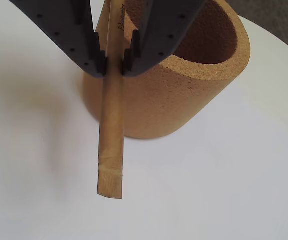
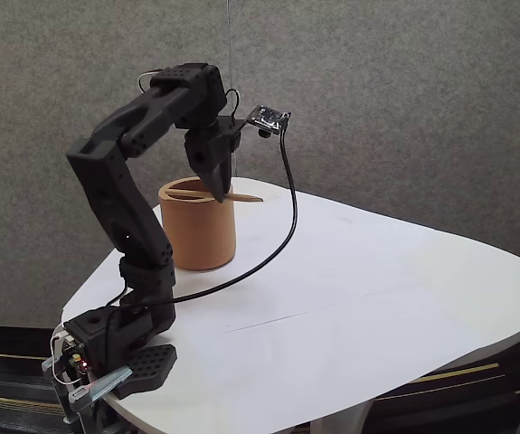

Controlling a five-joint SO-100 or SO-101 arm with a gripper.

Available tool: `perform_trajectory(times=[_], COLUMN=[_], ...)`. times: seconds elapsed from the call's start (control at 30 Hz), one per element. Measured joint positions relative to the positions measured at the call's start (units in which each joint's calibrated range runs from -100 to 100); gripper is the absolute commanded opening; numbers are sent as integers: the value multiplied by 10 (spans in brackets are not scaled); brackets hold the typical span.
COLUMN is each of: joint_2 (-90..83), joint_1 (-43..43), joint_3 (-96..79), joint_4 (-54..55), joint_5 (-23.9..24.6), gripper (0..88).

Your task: Grab the pen and put it in the pen holder.

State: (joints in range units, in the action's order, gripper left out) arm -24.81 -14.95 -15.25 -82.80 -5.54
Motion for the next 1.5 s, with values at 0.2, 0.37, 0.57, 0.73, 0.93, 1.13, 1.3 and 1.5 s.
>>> perform_trajectory(times=[0.2,0.37,0.57,0.73,0.93,1.13,1.3,1.5], joint_2=[0,0,0,0,0,-3,-23,-52], joint_1=[1,1,-31,-40,-50,-46,-76,-102], joint_3=[0,51,174,183,181,61,1,-45], joint_4=[41,58,67,134,228,377,459,470], joint_5=[-32,-42,-71,-115,-173,-253,-289,-310], gripper=[8,8,8,8,8,8,8,8])
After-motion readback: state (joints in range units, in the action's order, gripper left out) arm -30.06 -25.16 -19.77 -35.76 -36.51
